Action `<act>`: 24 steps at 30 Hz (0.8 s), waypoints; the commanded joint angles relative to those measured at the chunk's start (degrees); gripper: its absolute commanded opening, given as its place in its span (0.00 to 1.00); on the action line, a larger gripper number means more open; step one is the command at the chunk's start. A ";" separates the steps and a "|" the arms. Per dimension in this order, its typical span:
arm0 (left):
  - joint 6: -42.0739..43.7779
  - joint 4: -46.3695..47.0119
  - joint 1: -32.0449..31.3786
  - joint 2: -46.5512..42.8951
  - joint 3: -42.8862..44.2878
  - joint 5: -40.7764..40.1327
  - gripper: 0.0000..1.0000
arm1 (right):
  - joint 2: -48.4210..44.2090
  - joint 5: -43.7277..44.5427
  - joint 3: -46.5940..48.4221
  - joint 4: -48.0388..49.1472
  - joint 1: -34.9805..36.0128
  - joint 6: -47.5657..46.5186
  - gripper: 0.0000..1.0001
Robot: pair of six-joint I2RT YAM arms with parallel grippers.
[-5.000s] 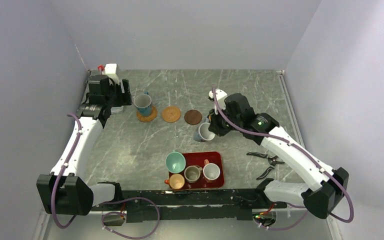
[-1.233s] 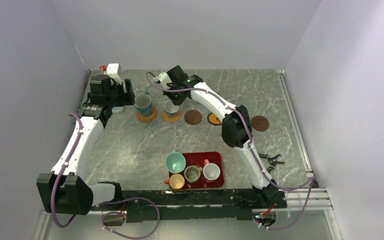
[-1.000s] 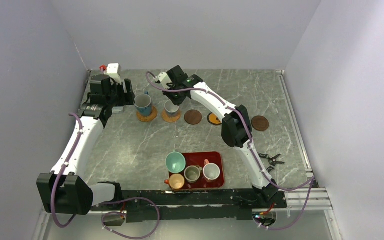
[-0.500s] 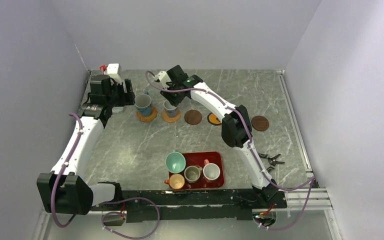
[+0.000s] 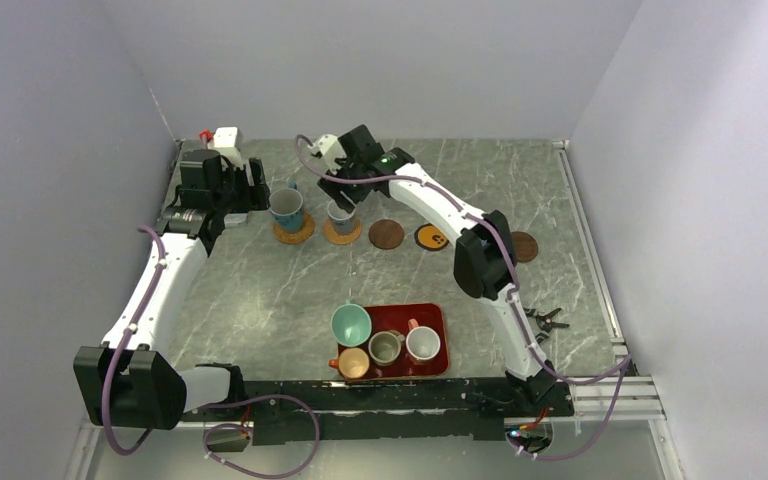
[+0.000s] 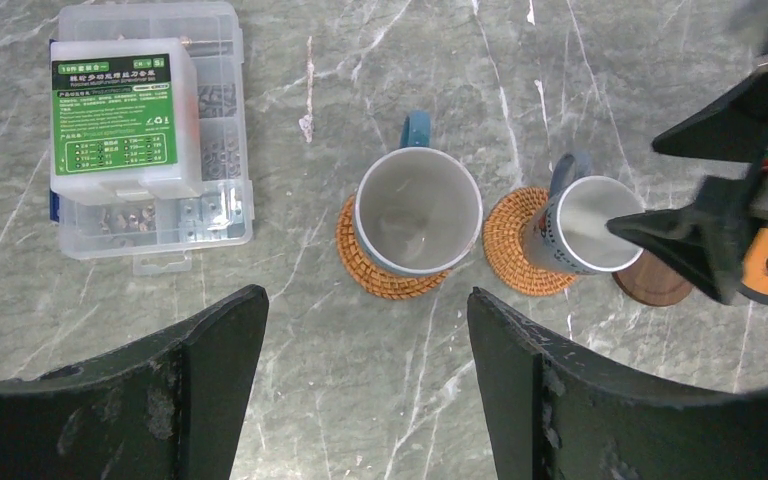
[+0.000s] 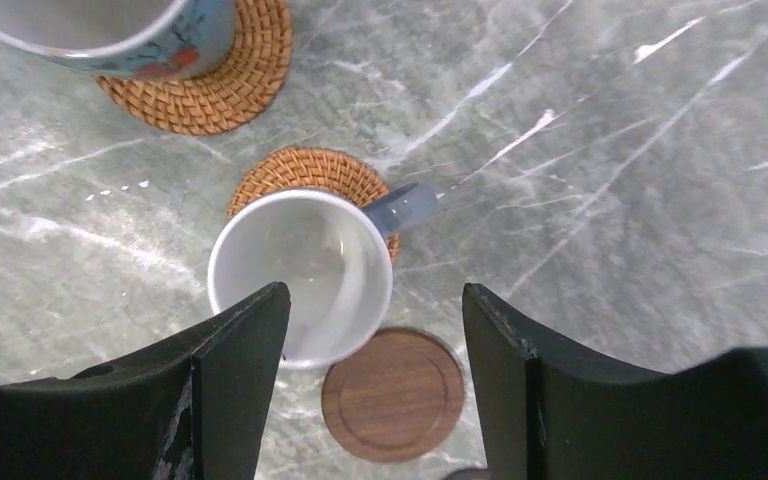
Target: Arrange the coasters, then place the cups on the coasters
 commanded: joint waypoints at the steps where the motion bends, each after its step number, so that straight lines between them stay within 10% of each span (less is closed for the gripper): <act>1: -1.53 1.96 -0.35 -1.12 -0.01 -0.06 0.78 | -10.82 -0.85 -0.51 1.14 -0.22 0.11 0.68; 12: -2.58 1.92 -0.93 -1.37 -0.26 0.79 0.78 | -36.26 -2.42 -22.22 -10.66 -0.22 3.98 0.68; 24: -2.10 3.55 -1.04 -1.93 -1.30 0.01 0.79 | -63.71 -0.85 -61.22 -9.32 -0.25 31.06 0.66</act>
